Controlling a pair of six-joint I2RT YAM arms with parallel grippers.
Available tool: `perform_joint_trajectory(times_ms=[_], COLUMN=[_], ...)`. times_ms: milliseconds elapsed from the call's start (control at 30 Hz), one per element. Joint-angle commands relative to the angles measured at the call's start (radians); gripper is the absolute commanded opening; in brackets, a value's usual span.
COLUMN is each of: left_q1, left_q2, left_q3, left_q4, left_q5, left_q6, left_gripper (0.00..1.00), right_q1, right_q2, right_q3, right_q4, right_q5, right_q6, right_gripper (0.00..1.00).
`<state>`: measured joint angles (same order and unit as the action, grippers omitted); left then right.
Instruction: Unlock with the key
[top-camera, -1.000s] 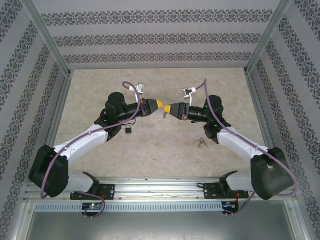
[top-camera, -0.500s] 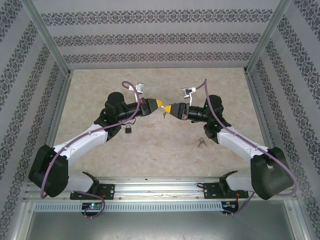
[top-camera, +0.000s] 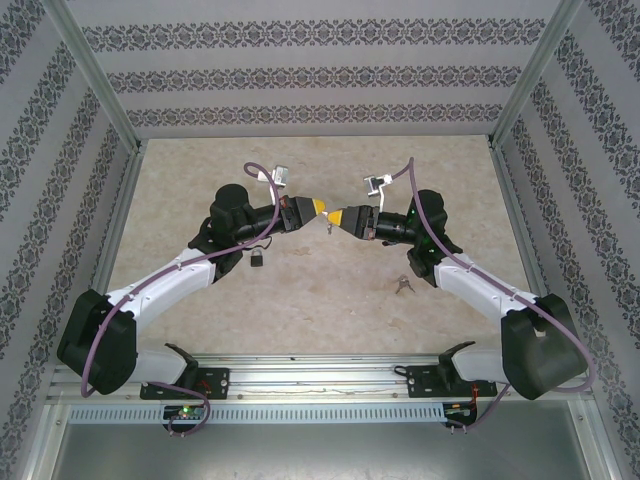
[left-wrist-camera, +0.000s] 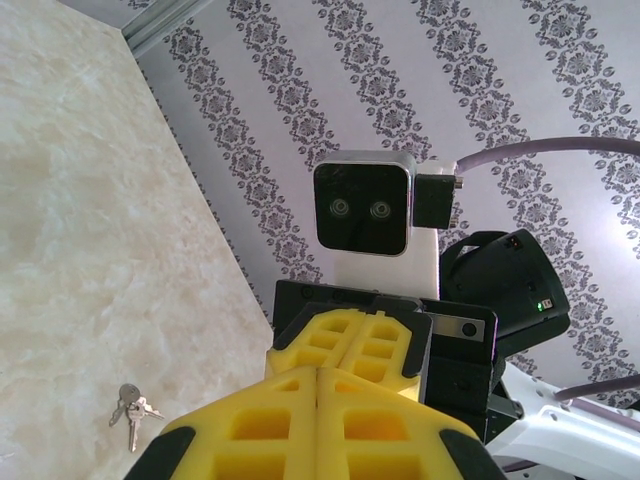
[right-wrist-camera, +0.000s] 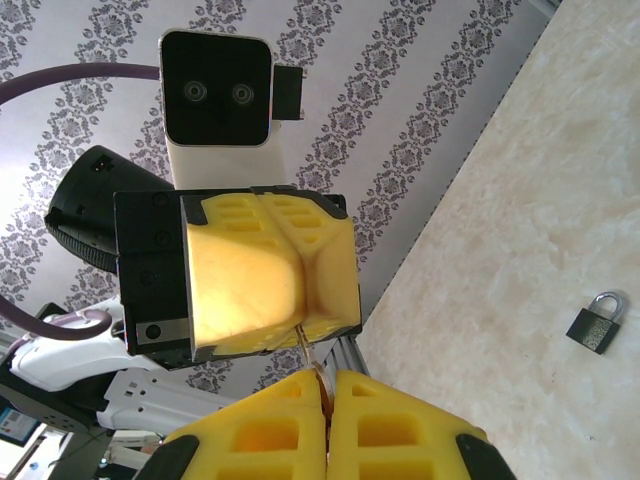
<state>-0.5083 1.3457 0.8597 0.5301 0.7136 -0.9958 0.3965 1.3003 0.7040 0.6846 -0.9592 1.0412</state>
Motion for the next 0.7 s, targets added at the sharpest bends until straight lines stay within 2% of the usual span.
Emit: perform_joint_trajectory(times_ms=[0,67,133,300,400,467,667], left_q1=[0.016,0.030,0.042,0.098,0.132,0.151,0.180], left_q2=[-0.041,-0.068,-0.101,-0.151,-0.139,-0.118,-0.005], left_q3=[-0.009,-0.013,-0.019,-0.006,0.014,0.024,0.054], left_q4=[-0.046,-0.122,-0.230,-0.517,-0.673,-0.761,-0.904], left_q5=[-0.062,-0.117,-0.183,-0.316,-0.371,-0.408,-0.476], left_q6=[0.015,0.041,0.068,0.107,0.121,0.125,0.167], left_gripper=[0.30,0.39,0.57,0.73,0.82,1.00,1.00], right_q1=[-0.011,-0.019,-0.029,-0.066,-0.072,-0.072,-0.071], right_q2=[-0.023,-0.028,-0.037,-0.067,-0.080,-0.086,-0.091], right_q3=[0.010,-0.004,-0.011,-0.041,-0.039,-0.041,-0.057], right_q4=[0.013,0.003,-0.031,-0.115,-0.228,-0.269,-0.306], right_q5=[-0.006,0.006,0.017,0.052,0.091,0.105,0.121], right_q6=[-0.035,-0.040,-0.058,-0.098,-0.165,-0.194,-0.219], right_gripper=[0.00,0.00,0.00,0.00,0.00,0.00,0.00])
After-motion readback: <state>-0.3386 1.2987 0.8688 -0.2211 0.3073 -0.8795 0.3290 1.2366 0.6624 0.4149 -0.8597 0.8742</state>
